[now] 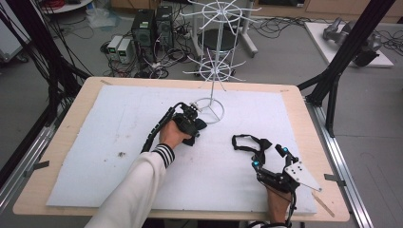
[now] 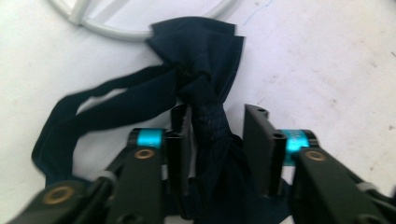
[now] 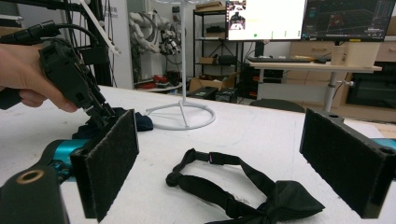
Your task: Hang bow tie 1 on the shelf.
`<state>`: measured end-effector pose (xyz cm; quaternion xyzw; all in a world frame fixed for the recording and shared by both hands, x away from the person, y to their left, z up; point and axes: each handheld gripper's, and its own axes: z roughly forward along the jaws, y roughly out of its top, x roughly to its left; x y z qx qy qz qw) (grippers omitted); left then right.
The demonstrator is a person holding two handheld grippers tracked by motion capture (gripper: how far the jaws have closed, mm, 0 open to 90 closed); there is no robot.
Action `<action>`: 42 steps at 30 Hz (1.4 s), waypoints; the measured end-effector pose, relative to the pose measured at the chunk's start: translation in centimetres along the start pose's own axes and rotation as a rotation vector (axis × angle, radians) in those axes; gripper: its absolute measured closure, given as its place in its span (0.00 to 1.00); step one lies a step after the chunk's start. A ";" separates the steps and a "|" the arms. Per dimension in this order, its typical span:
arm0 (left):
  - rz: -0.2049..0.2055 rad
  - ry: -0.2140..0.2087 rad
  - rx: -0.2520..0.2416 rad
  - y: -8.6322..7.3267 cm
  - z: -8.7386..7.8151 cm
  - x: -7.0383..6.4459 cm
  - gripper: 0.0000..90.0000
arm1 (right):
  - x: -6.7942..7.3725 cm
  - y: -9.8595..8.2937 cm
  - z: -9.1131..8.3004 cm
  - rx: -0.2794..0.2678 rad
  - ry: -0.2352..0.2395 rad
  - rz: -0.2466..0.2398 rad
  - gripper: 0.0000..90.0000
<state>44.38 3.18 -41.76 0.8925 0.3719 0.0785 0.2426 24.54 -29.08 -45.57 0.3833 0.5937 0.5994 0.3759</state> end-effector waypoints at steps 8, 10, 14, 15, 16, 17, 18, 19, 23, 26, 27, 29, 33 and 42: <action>0.018 0.022 -0.016 -0.1 0.0 -0.3 0.83 | 0.0 0.0 0.0 -0.002 0.002 -0.001 0.12; 0.020 0.024 -0.023 -0.1 -0.1 -0.3 0.83 | 0.0 0.0 0.0 -0.002 0.002 -0.001 0.12; 0.041 0.023 -0.044 -0.3 -0.4 -0.3 0.83 | 0.0 0.0 0.0 -0.002 0.002 -0.001 0.12; 0.060 0.024 -0.042 -0.4 -0.5 -0.3 0.83 | 0.0 0.0 0.0 -0.002 0.001 0.000 0.12; 0.069 0.021 -0.047 -0.5 -0.6 -0.3 0.83 | 0.0 0.0 0.0 -0.002 0.001 0.001 0.12; 0.080 0.017 -0.052 -0.5 -0.7 -0.4 0.83 | 0.0 0.0 0.0 -0.001 0.002 0.001 0.12; 0.088 0.008 -0.060 -0.6 -0.9 -0.4 0.83 | 0.0 0.0 0.0 -0.002 0.001 0.000 0.12; 0.099 0.005 -0.066 -0.6 -1.0 -0.5 0.83 | 0.0 0.0 0.0 -0.002 0.001 0.001 0.12; 0.131 -0.035 -0.079 -0.8 -1.8 -0.7 0.83 | 0.0 0.0 0.0 -0.002 0.002 -0.002 0.12; 0.138 -0.049 -0.096 -1.1 -2.3 -0.8 0.84 | 0.0 0.0 0.0 -0.003 0.001 -0.003 0.12; 0.142 -0.050 -0.099 -1.2 -2.5 -0.7 0.84 | 0.0 0.0 0.0 -0.002 0.000 -0.003 0.12; 0.140 -0.058 -0.119 -1.5 -3.0 -0.6 0.84 | 0.0 0.0 0.0 -0.004 0.001 -0.001 0.12; 0.126 -0.078 -0.176 -2.1 -4.1 0.1 0.84 | 0.0 0.0 0.0 -0.003 0.000 -0.004 0.12; 0.118 -0.134 -0.302 -3.6 -6.6 1.8 0.84 | 0.0 0.0 0.0 -0.004 -0.003 -0.007 0.12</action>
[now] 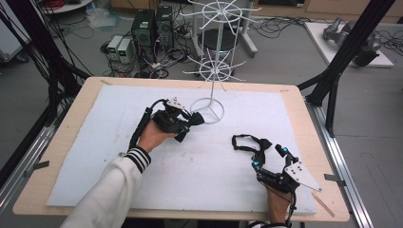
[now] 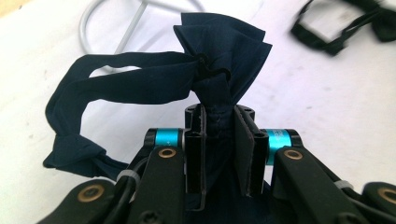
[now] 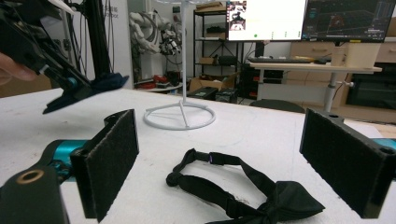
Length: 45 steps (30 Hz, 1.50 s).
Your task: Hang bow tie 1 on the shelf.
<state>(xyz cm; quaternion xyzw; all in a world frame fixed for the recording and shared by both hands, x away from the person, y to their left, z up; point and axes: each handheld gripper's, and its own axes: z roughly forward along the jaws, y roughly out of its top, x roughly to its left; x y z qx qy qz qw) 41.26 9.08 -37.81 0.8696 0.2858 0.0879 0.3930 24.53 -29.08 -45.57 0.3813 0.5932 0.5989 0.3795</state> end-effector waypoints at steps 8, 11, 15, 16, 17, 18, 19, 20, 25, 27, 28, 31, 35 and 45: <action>0.046 -0.030 -0.061 -0.1 -1.5 0.0 0.84 | 0.1 0.0 0.0 0.004 0.003 0.006 0.12; 0.042 -0.039 -0.079 -0.2 -1.9 0.1 0.84 | 0.1 0.0 0.0 0.003 0.005 0.004 0.12; 0.043 -0.036 -0.112 -0.2 -2.7 0.5 0.84 | 0.0 0.0 0.0 -0.002 0.003 -0.003 0.12; 0.042 -0.037 -0.123 -0.2 -2.8 0.6 0.84 | 0.0 0.0 0.0 -0.003 0.003 -0.005 0.12; 0.045 -0.037 -0.129 -0.2 -3.0 0.7 0.84 | 0.1 0.0 0.0 0.001 0.004 0.002 0.12; 0.043 -0.041 -0.135 -0.2 -3.2 0.8 0.84 | 0.0 0.0 0.0 -0.004 0.002 -0.005 0.12; 0.045 -0.044 -0.139 -0.2 -3.4 0.9 0.84 | 0.0 0.0 0.0 -0.003 0.002 -0.005 0.12; 0.043 -0.050 -0.147 -0.3 -3.5 1.0 0.84 | 0.0 0.0 0.0 -0.003 0.003 -0.004 0.12; 0.027 -0.076 -0.208 -0.2 -4.5 1.6 0.84 | 0.0 0.0 0.0 -0.003 0.003 -0.005 0.12; 0.031 -0.078 -0.231 -0.1 -4.9 1.9 0.84 | 0.0 0.0 0.0 -0.003 0.003 -0.003 0.12; 0.029 -0.079 -0.247 0.0 -5.1 2.0 0.84 | 0.0 0.0 0.0 -0.004 0.002 -0.006 0.12; 0.035 -0.071 -0.269 0.2 -5.6 2.3 0.84 | 0.0 0.0 0.0 -0.004 0.002 -0.006 0.12; 0.031 -0.064 -0.304 0.4 -6.3 2.8 0.84 | 0.0 0.0 0.0 -0.002 0.002 -0.004 0.12; 0.023 -0.071 -0.346 0.6 -7.3 4.0 0.84 | 0.1 0.0 0.0 0.004 0.005 0.007 0.12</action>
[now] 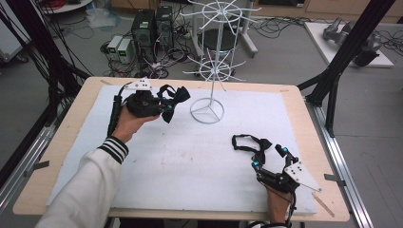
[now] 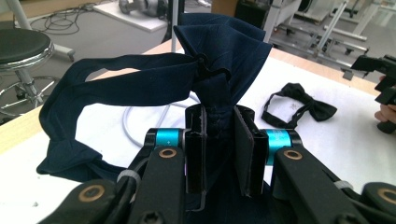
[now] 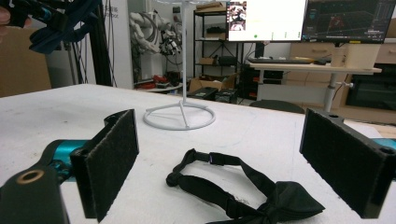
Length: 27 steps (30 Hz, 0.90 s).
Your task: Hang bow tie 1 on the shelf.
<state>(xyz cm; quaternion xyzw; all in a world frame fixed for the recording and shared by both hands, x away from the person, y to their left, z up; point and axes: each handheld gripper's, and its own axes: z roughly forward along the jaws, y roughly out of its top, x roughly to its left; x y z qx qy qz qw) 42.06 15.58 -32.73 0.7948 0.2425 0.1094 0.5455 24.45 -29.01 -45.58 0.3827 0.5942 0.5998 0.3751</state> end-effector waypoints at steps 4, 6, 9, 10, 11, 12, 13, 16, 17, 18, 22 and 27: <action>0.010 -0.010 -0.035 1.1 -0.3 0.3 0.84 | 0.0 0.0 0.0 -0.002 -0.002 -0.004 0.12; 0.017 -0.014 -0.038 1.4 -0.4 0.6 0.84 | 0.0 0.0 0.1 -0.003 -0.001 -0.007 0.12; 0.010 -0.025 -0.060 1.7 -0.4 0.9 0.84 | 0.0 0.0 0.1 -0.003 -0.002 -0.008 0.12; 0.014 -0.028 -0.061 1.9 -0.4 1.1 0.84 | 0.0 0.0 0.1 -0.002 -0.002 -0.009 0.12; 0.015 -0.035 -0.067 2.1 -0.4 1.2 0.84 | 0.0 0.0 0.1 -0.003 -0.003 -0.009 0.12; 0.020 -0.033 -0.075 2.3 -0.5 1.3 0.84 | 0.0 0.0 0.1 -0.002 -0.002 -0.007 0.12; 0.016 -0.039 -0.085 2.5 -0.5 1.4 0.84 | 0.0 0.0 0.1 -0.002 -0.002 -0.007 0.12; 0.021 -0.035 -0.093 3.2 -0.4 1.6 0.84 | 0.0 0.0 0.1 -0.004 -0.002 -0.008 0.12; 0.019 -0.038 -0.100 3.4 -0.3 1.6 0.84 | 0.0 0.0 0.0 -0.001 -0.003 -0.002 0.12; 0.027 -0.039 -0.100 3.6 -0.2 1.7 0.84 | 0.0 0.0 0.0 -0.001 -0.003 -0.002 0.12; 0.036 -0.041 -0.106 4.5 0.5 1.8 0.84 | 0.0 0.0 0.0 -0.001 -0.004 -0.001 0.12; 0.054 -0.057 -0.110 5.5 1.4 1.7 0.84 | -0.1 0.0 0.1 -0.007 -0.003 -0.010 0.12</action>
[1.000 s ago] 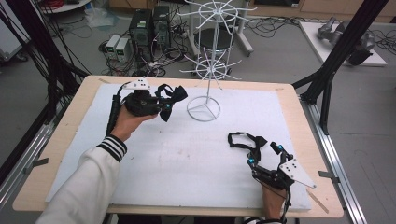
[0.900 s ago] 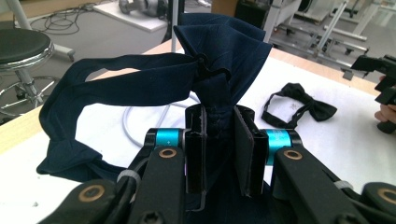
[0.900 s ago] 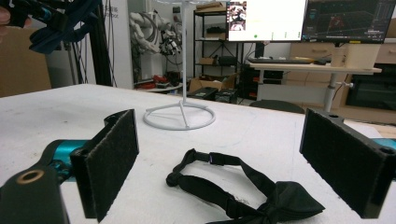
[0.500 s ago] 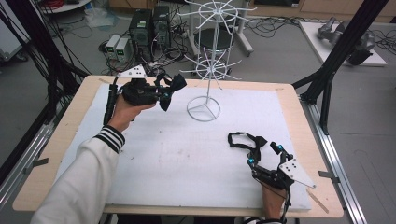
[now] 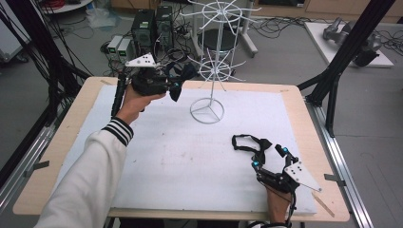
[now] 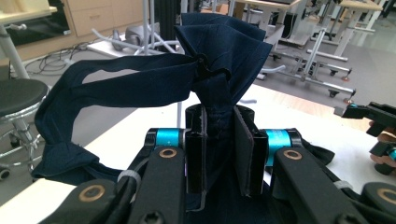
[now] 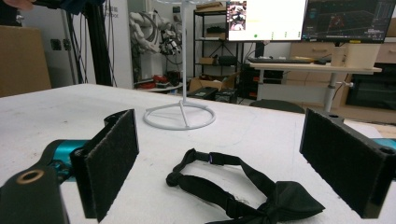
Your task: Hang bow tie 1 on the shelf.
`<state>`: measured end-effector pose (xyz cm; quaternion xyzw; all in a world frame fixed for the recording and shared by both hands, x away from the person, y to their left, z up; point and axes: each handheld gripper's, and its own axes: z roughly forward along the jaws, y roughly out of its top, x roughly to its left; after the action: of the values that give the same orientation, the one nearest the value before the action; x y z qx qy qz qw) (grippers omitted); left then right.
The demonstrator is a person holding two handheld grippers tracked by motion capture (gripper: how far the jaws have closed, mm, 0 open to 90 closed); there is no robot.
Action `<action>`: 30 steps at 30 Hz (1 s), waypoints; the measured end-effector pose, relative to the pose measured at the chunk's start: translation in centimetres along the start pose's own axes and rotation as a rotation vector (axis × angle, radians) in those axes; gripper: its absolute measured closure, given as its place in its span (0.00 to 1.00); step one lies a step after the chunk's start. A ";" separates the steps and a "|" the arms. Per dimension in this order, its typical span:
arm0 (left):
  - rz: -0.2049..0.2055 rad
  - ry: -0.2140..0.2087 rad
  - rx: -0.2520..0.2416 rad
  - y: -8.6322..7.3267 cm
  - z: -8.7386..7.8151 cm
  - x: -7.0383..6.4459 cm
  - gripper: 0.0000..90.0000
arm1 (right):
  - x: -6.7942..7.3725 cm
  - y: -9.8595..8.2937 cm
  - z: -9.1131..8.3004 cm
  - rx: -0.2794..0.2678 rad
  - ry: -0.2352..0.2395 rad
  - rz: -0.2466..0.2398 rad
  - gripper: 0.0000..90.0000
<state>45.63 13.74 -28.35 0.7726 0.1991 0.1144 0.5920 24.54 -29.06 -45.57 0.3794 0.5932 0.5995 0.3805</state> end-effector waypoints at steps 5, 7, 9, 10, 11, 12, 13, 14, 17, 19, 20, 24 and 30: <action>0.005 -0.003 -0.004 0.8 0.9 0.3 0.84 | 0.0 0.0 0.0 0.003 0.000 0.003 0.12; 0.010 -0.008 -0.001 1.0 1.3 0.4 0.84 | 0.0 0.0 0.0 0.003 0.000 0.005 0.12; 0.013 -0.009 -0.001 1.1 1.6 0.3 0.84 | 0.0 0.0 0.0 0.002 0.000 0.005 0.12; 0.013 -0.009 0.004 1.1 1.8 0.3 0.84 | 0.0 0.0 0.0 0.003 0.000 0.006 0.12; 0.014 -0.010 0.008 1.1 1.9 0.3 0.84 | 0.0 0.0 0.0 0.003 0.000 0.006 0.12; 0.013 -0.009 0.014 1.0 2.1 0.3 0.84 | 0.0 0.0 0.0 0.003 -0.001 0.006 0.12; 0.012 -0.004 0.025 0.9 2.3 0.4 0.84 | 0.0 0.0 0.0 0.004 0.000 0.009 0.12; 0.015 -0.001 0.032 0.8 2.5 0.4 0.84 | 0.0 0.0 0.0 0.005 -0.001 0.008 0.12; 0.019 -0.002 0.036 0.6 3.0 0.3 0.84 | 0.0 0.0 0.0 0.004 0.000 0.009 0.12; 0.028 0.000 0.043 0.6 3.3 0.3 0.84 | 0.0 0.0 0.0 0.004 0.001 0.011 0.12; 0.026 -0.002 0.044 0.5 3.4 0.2 0.84 | 0.0 0.0 0.0 0.004 0.001 0.011 0.12; 0.025 0.000 0.054 0.3 3.8 0.3 0.84 | 0.0 0.0 0.0 0.004 0.000 0.011 0.12; 0.022 -0.003 0.057 0.1 4.3 0.3 0.84 | 0.0 0.0 0.0 0.003 0.000 0.011 0.12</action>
<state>47.72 10.16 -29.42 0.7915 0.1929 0.1140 0.5686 24.52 -29.07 -45.58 0.3833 0.5921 0.6008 0.3763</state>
